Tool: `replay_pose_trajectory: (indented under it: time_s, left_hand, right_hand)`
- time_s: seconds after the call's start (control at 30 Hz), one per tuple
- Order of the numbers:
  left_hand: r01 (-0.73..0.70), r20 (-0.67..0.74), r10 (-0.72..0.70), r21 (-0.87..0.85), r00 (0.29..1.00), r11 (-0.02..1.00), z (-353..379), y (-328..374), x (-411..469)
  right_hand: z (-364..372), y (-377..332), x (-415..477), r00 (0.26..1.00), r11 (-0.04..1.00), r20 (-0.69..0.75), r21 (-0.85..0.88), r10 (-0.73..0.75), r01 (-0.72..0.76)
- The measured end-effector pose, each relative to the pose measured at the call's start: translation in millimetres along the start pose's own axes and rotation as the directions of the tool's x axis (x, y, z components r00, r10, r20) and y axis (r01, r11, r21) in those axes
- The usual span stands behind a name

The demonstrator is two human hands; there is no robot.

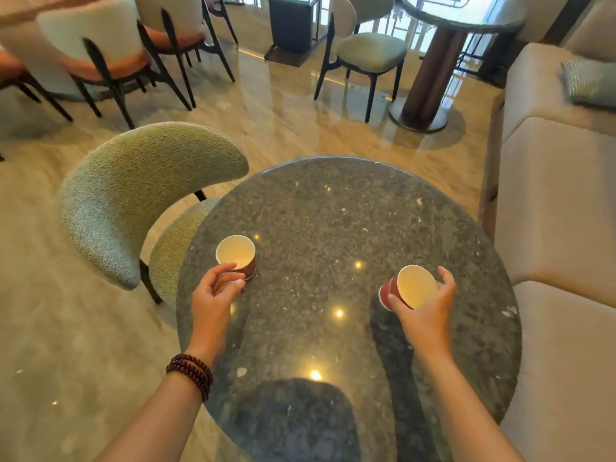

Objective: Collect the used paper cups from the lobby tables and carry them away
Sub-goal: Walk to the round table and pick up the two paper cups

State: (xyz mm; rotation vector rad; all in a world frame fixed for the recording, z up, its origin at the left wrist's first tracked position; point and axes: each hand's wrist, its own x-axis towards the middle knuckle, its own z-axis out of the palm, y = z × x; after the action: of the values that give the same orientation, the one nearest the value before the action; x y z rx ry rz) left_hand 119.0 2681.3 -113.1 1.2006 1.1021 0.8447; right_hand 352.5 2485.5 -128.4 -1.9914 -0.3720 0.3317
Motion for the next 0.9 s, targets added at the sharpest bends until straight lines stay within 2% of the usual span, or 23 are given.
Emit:
replay_pose_trajectory:
  time_s: [0.1, 0.17, 0.3, 0.4, 0.67, 0.9]
  left_hand:
    - [0.021, -0.154, 0.003, 0.15, 0.988, 0.989, -9, -12, 18]
    - [0.082, -0.196, -0.026, 0.279, 0.98, 0.957, -12, -23, 32]
    - [0.088, -0.09, -0.056, 0.395, 0.994, 0.914, -6, -41, 52]
    - [0.062, -0.064, -0.039, 0.398, 0.997, 0.915, 2, -52, 61]
    - [0.024, -0.156, 0.025, 0.306, 0.987, 0.952, 16, -66, 73]
    - [-0.033, -0.113, 0.064, 0.259, 0.992, 0.965, 2, -45, 67]
  right_hand:
    - [17, -9, 6, 0.996, 0.999, 0.081, 0.006, -0.034, 0.033]
    - [27, -14, 9, 0.991, 0.999, 0.126, -0.003, -0.049, 0.049]
    - [45, -19, 12, 0.976, 0.997, 0.209, -0.012, -0.066, 0.07]
    - [55, -18, 12, 0.961, 0.996, 0.267, -0.015, -0.078, 0.085]
    - [70, -12, 11, 0.941, 0.995, 0.332, -0.041, -0.07, 0.089]
    - [87, -34, 9, 0.911, 0.988, 0.394, -0.038, -0.126, 0.153]
